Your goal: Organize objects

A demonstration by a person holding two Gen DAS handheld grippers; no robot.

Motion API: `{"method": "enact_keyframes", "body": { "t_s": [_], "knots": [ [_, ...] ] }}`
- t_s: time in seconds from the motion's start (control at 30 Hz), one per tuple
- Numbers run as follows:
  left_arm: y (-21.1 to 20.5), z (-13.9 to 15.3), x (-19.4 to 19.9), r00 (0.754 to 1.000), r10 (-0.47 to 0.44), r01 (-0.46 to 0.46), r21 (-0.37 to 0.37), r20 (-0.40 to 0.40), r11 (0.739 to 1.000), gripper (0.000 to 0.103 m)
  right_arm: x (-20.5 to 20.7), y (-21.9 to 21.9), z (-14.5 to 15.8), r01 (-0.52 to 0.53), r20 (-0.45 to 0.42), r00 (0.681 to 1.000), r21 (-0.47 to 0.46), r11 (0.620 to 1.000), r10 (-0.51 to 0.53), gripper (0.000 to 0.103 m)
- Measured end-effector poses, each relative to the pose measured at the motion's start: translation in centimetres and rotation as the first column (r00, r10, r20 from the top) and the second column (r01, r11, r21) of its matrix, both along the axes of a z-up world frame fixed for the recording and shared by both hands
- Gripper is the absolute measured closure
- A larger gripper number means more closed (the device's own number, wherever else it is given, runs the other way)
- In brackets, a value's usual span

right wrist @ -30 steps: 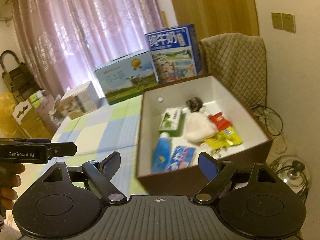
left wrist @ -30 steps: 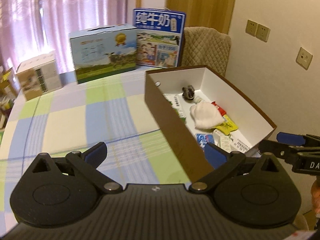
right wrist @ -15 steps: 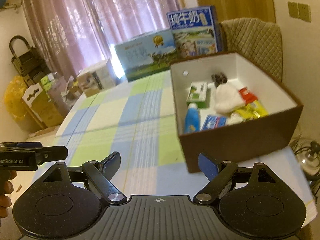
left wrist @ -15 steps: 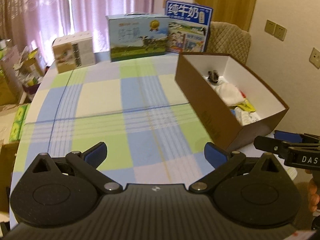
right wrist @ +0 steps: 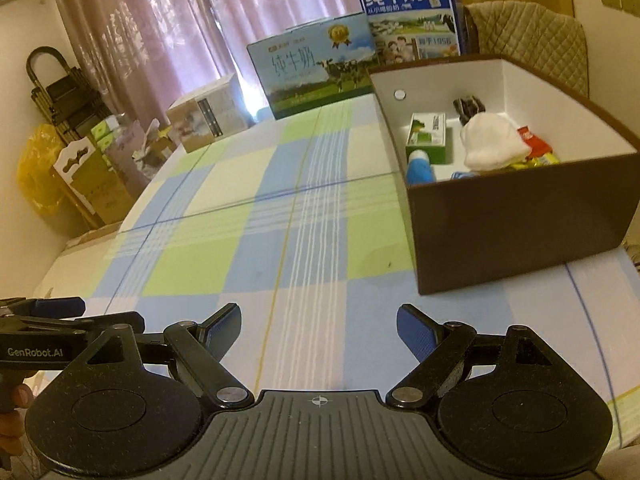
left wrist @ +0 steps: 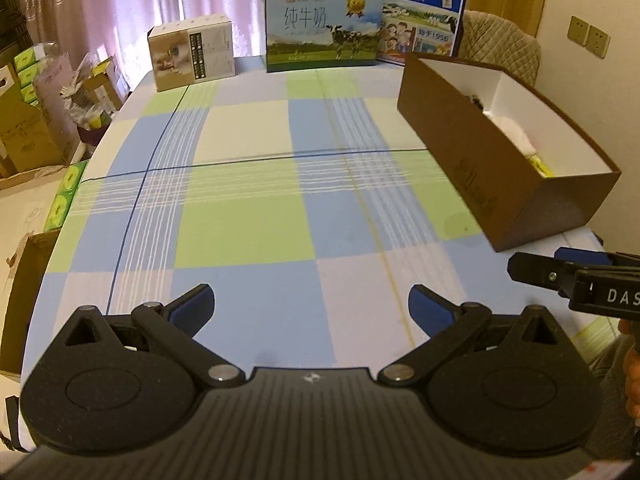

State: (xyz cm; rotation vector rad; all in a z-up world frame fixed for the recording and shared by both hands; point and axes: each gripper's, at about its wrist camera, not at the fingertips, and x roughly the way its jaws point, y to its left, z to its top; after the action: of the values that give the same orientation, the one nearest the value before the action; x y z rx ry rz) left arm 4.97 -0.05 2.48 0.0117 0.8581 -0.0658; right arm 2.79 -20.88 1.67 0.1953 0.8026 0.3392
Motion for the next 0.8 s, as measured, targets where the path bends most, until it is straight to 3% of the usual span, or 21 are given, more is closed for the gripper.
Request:
{"method": "enact_keyframes", "body": {
  "t_s": [0.33, 0.8],
  "knots": [
    [-0.2, -2.0, -0.3, 0.999, 0.015, -0.014, 0.042, -0.031, 0.999, 0.001, -0.6, 1.2, -2.0, -0.068, -0.029, 0.997, -0.078, 0.995, 0.066, 0.021],
    [-0.2, -3.5, -0.7, 0.996, 0.015, -0.013, 0.032, -0.082, 0.999, 0.001, -0.4, 1.7, -3.0, -0.092, -0.058, 0.995, -0.104, 0.990, 0.086, 0.021]
  ]
}}
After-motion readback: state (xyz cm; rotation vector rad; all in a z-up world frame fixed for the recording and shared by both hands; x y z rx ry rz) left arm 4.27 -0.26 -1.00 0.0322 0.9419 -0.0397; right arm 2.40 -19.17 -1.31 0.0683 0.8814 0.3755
